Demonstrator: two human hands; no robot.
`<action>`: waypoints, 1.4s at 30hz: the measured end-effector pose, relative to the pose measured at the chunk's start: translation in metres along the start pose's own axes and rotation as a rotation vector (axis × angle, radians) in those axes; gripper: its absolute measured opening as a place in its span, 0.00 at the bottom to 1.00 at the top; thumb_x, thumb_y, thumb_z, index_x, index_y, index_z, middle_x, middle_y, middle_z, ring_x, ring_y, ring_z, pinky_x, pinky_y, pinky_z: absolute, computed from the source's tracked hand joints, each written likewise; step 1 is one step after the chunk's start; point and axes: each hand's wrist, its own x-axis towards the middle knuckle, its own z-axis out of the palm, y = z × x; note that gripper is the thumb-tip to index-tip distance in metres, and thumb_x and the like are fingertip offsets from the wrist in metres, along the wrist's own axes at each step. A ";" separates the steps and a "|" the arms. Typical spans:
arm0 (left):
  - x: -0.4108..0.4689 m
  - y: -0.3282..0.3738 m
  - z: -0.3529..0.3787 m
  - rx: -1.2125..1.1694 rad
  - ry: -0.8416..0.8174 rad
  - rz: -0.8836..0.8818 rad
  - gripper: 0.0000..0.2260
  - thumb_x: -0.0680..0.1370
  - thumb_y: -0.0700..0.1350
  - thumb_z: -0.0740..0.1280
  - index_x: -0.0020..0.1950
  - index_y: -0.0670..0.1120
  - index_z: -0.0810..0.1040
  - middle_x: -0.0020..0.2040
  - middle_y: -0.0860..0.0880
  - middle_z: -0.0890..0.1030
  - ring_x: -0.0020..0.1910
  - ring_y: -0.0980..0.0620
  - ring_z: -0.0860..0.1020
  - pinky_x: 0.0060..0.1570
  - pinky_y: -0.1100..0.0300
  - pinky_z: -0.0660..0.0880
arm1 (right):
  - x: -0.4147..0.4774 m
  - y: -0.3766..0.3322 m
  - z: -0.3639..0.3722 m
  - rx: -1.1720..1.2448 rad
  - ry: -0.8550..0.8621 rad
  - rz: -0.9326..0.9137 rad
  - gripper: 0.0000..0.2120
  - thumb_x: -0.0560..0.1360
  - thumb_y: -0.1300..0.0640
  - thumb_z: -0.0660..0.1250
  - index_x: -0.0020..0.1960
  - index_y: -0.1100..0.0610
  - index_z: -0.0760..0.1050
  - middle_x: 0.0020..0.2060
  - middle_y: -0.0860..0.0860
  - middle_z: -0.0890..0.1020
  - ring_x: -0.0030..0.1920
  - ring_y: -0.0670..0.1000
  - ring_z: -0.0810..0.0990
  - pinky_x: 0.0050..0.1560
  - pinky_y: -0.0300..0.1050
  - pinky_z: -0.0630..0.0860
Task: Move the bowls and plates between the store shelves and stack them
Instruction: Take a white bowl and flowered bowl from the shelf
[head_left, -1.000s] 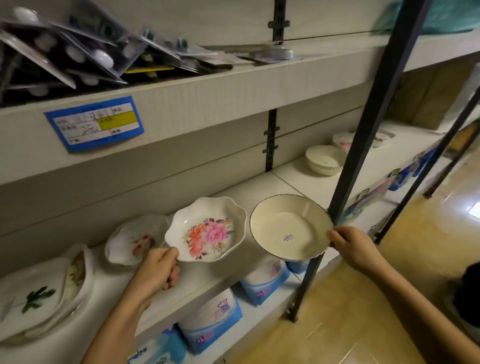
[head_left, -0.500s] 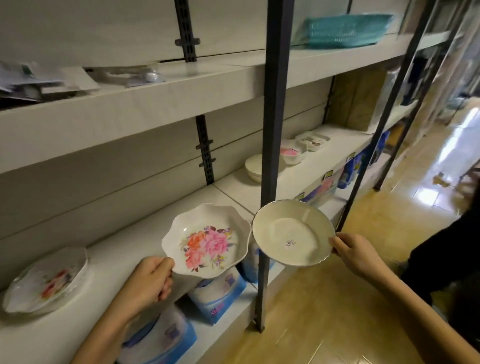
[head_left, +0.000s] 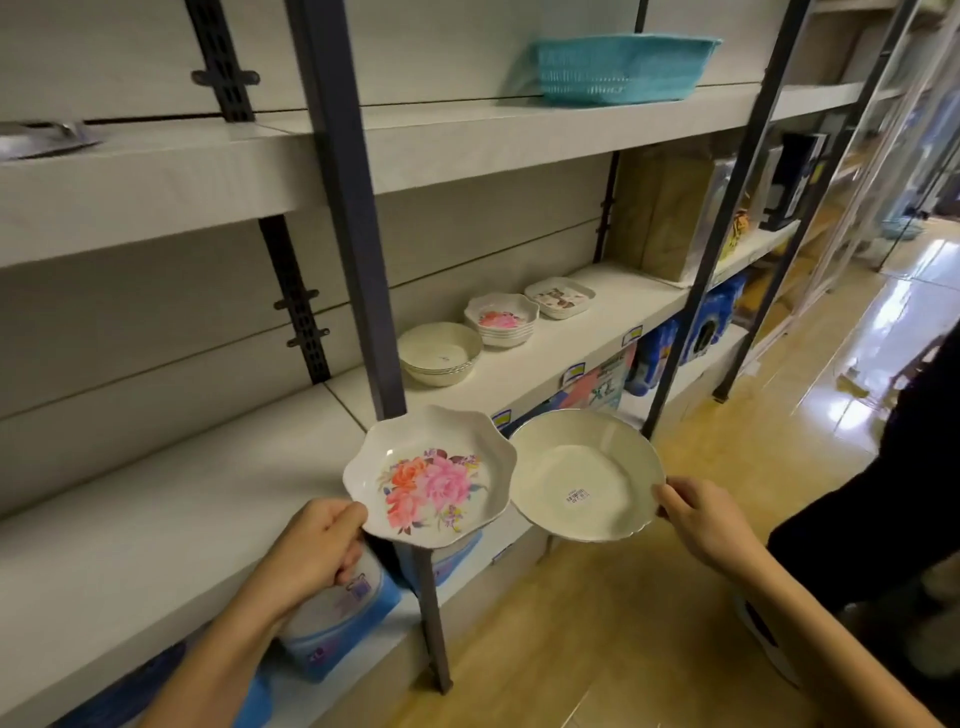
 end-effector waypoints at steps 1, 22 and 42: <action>0.003 0.005 0.007 -0.004 -0.005 0.000 0.18 0.79 0.38 0.54 0.28 0.45 0.64 0.17 0.53 0.64 0.20 0.55 0.61 0.20 0.66 0.60 | 0.006 0.006 -0.005 -0.001 0.003 0.017 0.17 0.79 0.56 0.58 0.33 0.55 0.74 0.29 0.48 0.77 0.32 0.50 0.74 0.35 0.47 0.70; 0.150 0.077 0.079 -0.029 0.189 -0.029 0.19 0.80 0.39 0.54 0.28 0.44 0.66 0.16 0.52 0.65 0.19 0.53 0.64 0.23 0.62 0.62 | 0.208 0.035 -0.057 0.017 -0.051 -0.021 0.14 0.79 0.55 0.57 0.37 0.55 0.74 0.33 0.51 0.78 0.37 0.52 0.78 0.38 0.46 0.75; 0.186 0.096 0.093 -0.069 0.694 -0.157 0.20 0.80 0.38 0.56 0.27 0.46 0.67 0.14 0.52 0.68 0.14 0.59 0.66 0.18 0.66 0.64 | 0.432 -0.083 0.056 -0.053 -0.443 -0.407 0.16 0.77 0.55 0.56 0.36 0.59 0.75 0.41 0.58 0.82 0.43 0.58 0.78 0.42 0.47 0.73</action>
